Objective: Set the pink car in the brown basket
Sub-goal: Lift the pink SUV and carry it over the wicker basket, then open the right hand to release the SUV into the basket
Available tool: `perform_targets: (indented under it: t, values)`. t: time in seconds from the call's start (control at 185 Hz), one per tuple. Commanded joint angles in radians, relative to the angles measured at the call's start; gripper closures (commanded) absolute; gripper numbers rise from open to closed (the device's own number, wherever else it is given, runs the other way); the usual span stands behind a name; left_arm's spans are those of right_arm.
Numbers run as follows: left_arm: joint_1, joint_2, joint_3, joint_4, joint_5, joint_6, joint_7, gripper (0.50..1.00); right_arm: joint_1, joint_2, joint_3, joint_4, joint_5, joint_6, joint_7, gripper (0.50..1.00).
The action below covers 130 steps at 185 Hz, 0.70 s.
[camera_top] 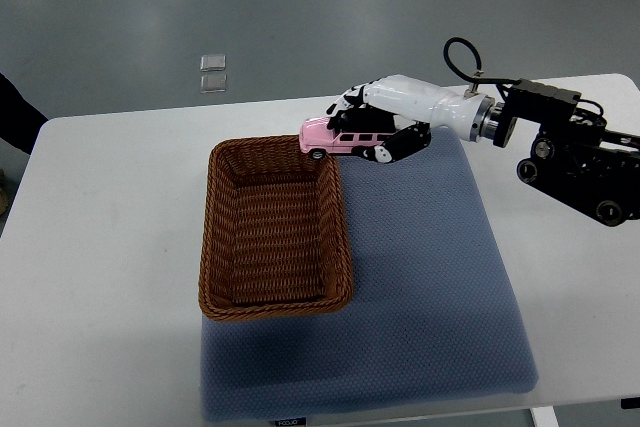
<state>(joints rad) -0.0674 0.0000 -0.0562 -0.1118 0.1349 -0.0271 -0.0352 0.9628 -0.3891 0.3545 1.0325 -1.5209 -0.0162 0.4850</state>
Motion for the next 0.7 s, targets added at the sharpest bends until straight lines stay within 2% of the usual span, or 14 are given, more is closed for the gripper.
perform_targets:
  t: [0.0, 0.135, 0.378, 0.416, 0.464, 0.48, 0.486, 0.491, 0.507, 0.513, 0.545, 0.604, 0.642, 0.696]
  values:
    - [0.0, 0.0, -0.001, 0.0, 0.0, 0.001, 0.0, 0.5, 0.002, 0.081, -0.038, -0.015, -0.002, -0.001, -0.002, 1.0]
    - [0.0, 0.0, -0.001, 0.0, 0.0, 0.0, 0.0, 0.5, 0.011, 0.174, -0.088, -0.078, -0.009, -0.011, 0.0, 1.0]
    - [0.0, 0.0, -0.001, 0.0, 0.0, 0.001, 0.0, 0.5, -0.001, 0.226, -0.101, -0.103, -0.012, -0.015, -0.003, 1.0]
    - [0.0, 0.0, -0.001, 0.0, 0.0, 0.0, 0.0, 0.5, -0.003, 0.226, -0.106, -0.103, -0.012, -0.016, -0.003, 0.928]
    - [0.001, 0.0, -0.001, 0.0, 0.0, 0.001, 0.0, 0.5, -0.001, 0.225, -0.108, -0.106, -0.012, -0.019, -0.003, 0.875]
    - [0.001, 0.0, -0.001, 0.0, 0.0, 0.001, 0.0, 0.5, -0.001, 0.225, -0.108, -0.106, -0.009, -0.022, -0.003, 0.83]
    - [0.001, 0.0, -0.001, 0.0, 0.0, 0.001, 0.0, 0.5, -0.001, 0.225, -0.108, -0.106, -0.009, -0.022, -0.003, 0.83]
    - [0.0, 0.0, -0.001, 0.0, 0.0, 0.0, 0.0, 0.5, -0.001, 0.225, -0.108, -0.106, -0.009, -0.025, -0.003, 0.804]
    - [0.001, 0.0, -0.001, 0.0, 0.0, 0.0, 0.0, 0.5, -0.001, 0.223, -0.108, -0.106, -0.007, -0.027, -0.003, 0.781]
    - [0.001, 0.0, -0.001, 0.0, 0.0, 0.0, 0.0, 0.5, -0.001, 0.223, -0.108, -0.106, -0.007, -0.028, -0.003, 0.757]
    - [0.001, 0.0, -0.001, 0.0, 0.0, 0.0, 0.0, 0.5, -0.001, 0.223, -0.108, -0.108, -0.007, -0.038, -0.003, 0.701]
    - [0.0, 0.0, -0.001, 0.0, 0.0, 0.0, 0.0, 0.5, -0.001, 0.223, -0.108, -0.109, -0.005, -0.054, -0.005, 0.656]
    - [0.001, 0.0, -0.001, 0.0, 0.0, 0.0, 0.0, 0.5, -0.001, 0.223, -0.108, -0.111, -0.004, -0.062, -0.006, 0.605]
    - [0.001, 0.0, -0.001, 0.0, 0.0, 0.0, 0.0, 0.5, -0.001, 0.222, -0.108, -0.111, -0.002, -0.062, -0.005, 0.599]
